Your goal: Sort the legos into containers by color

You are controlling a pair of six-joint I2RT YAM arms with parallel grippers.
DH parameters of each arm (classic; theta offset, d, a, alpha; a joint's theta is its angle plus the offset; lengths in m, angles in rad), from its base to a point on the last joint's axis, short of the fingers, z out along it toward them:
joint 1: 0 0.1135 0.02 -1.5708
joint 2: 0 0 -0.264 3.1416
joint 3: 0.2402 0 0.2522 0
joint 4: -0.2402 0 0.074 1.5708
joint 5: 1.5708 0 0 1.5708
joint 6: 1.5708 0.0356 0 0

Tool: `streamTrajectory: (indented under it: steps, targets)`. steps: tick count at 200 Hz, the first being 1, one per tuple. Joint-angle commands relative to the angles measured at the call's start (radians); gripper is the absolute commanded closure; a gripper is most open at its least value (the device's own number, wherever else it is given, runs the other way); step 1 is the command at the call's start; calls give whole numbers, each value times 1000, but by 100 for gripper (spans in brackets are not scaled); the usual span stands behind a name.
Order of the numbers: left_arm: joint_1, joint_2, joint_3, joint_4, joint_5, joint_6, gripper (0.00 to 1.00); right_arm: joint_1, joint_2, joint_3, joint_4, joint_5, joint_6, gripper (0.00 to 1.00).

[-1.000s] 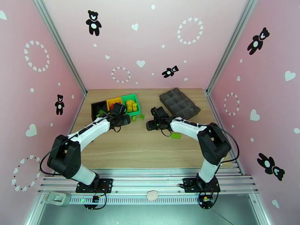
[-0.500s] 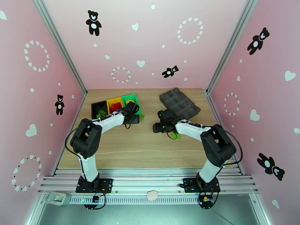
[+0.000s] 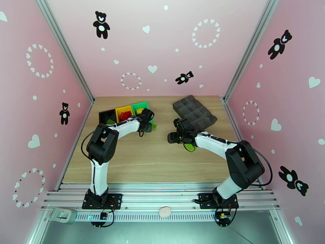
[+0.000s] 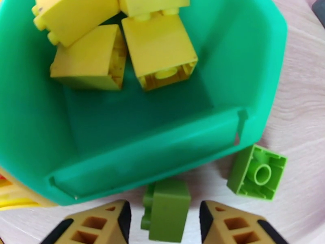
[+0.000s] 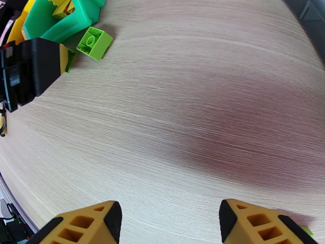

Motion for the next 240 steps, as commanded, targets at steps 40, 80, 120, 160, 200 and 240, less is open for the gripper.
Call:
streamTrajectory:
  steps: [40, 80, 120, 160, 200, 240]
  targets:
    - [-2, 42, 48, -30, -17, 8, 65, 0, -54, -11, -6, 3, 7, 32]
    - [-24, -28, -6, -30, -31, 1, 74, -1, -56, -4, -5, 1, 8, 32]
    - [-27, -220, -143, -22, -73, -28, 74, -1, -48, 5, 11, -33, 12, 33]
    - [53, -428, -239, -46, -106, -54, 73, 28, -18, 40, 30, -70, 18, 34]
    - [227, -574, -283, -81, -81, -85, 72, 112, 46, 123, 33, -75, 25, 34]
    - [416, -605, -268, -101, -4, -104, 71, 205, 137, 258, 14, -80, 23, 34]
